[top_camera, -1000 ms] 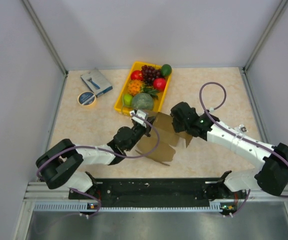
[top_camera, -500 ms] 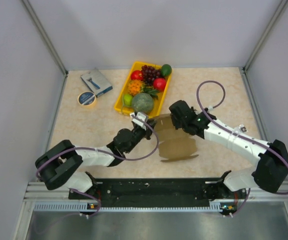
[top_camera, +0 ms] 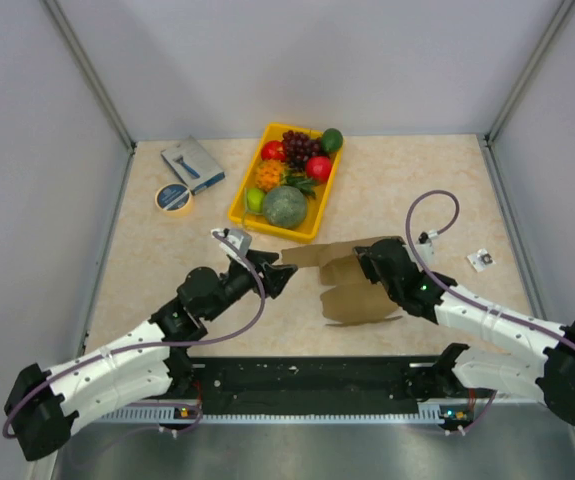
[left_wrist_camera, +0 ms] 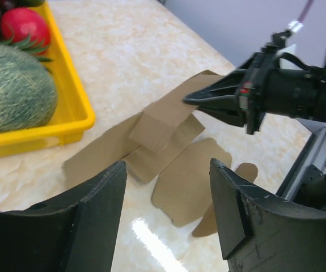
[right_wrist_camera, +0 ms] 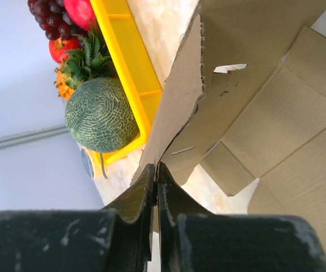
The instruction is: Fold the paper box
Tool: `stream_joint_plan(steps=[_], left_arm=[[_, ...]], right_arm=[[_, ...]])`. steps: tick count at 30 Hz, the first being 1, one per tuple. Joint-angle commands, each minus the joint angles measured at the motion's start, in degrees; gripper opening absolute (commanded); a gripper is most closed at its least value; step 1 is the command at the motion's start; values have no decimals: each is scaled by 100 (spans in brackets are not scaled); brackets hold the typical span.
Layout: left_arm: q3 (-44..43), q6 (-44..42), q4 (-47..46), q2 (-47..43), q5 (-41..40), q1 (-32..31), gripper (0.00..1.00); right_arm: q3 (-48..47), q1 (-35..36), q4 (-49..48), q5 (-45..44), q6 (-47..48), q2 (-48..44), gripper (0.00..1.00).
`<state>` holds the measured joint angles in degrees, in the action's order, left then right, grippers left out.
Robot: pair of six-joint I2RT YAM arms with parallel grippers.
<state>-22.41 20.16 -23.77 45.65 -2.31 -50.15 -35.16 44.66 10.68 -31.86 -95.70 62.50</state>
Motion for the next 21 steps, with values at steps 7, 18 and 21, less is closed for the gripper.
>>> stream_joint_plan(steps=[7,18,21], left_arm=[[-448,586,1463,969,1118,1508,44],[-746,849,944,2254,-302,-142,23],[-1308,1515,1663,2983,-1656,-329,13]], right_arm=[[984,-239,-1321,522,1158,-730,0],[1090,-248,-1349,417,878,-959,0],[1072,-248,-1200,408,606,-1003,0]])
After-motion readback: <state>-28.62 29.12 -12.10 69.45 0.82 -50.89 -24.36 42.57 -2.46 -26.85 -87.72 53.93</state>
